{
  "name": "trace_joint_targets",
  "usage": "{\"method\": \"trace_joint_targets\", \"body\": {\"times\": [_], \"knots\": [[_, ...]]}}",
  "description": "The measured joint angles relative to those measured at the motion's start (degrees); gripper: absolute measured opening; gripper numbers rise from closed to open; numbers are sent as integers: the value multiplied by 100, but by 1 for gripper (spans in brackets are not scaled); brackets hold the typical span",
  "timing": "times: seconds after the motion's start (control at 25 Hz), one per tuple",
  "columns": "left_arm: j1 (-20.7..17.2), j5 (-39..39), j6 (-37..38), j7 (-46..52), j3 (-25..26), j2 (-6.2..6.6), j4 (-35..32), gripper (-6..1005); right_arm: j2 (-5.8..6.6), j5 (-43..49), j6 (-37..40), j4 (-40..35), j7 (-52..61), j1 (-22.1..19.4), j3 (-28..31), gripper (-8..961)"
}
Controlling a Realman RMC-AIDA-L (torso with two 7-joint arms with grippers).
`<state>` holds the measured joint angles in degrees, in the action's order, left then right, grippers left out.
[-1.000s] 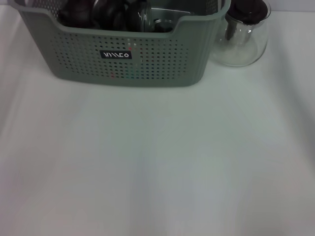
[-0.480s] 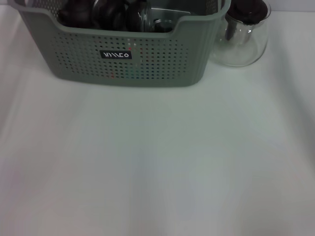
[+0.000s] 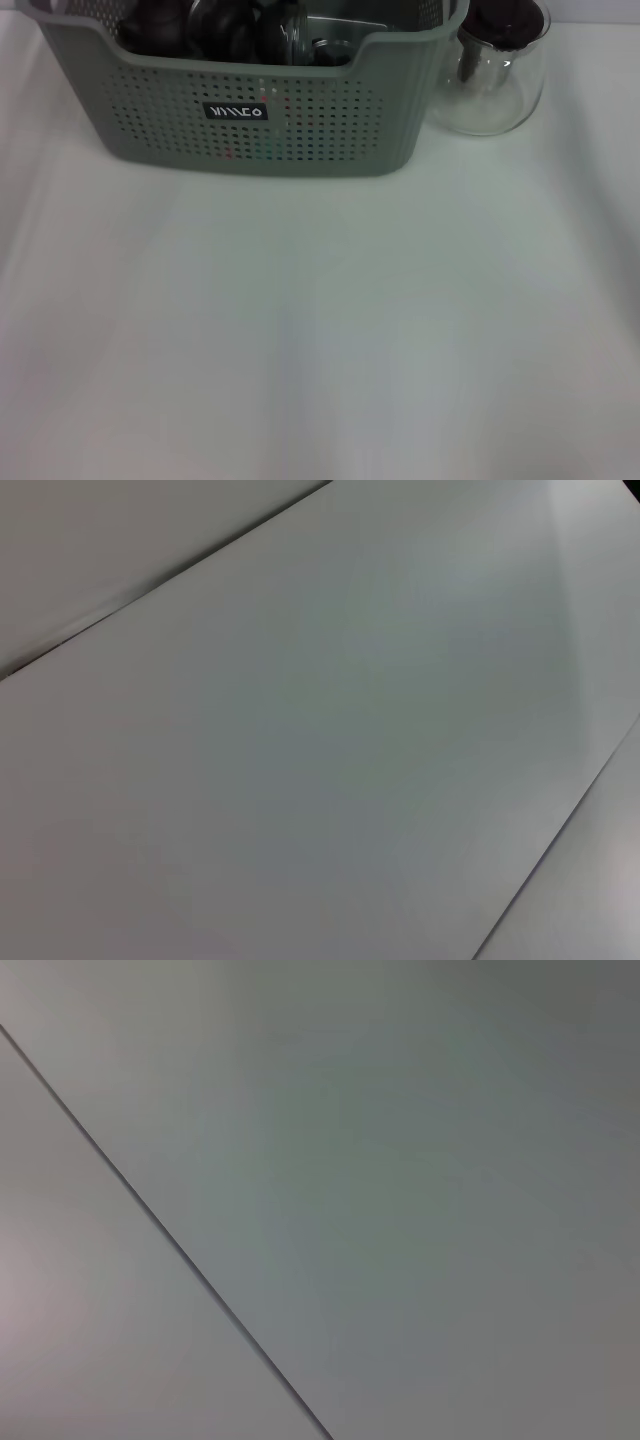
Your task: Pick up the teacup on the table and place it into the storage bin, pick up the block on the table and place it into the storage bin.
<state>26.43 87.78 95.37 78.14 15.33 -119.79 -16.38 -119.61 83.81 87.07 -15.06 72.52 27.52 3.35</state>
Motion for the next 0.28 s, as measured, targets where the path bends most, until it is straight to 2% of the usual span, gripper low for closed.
{"method": "trace_joint_targets", "body": {"times": [0.28], "knots": [[0,0,0,0,0,0,0,744,0,0,0,0,0,0,0,917]]}}
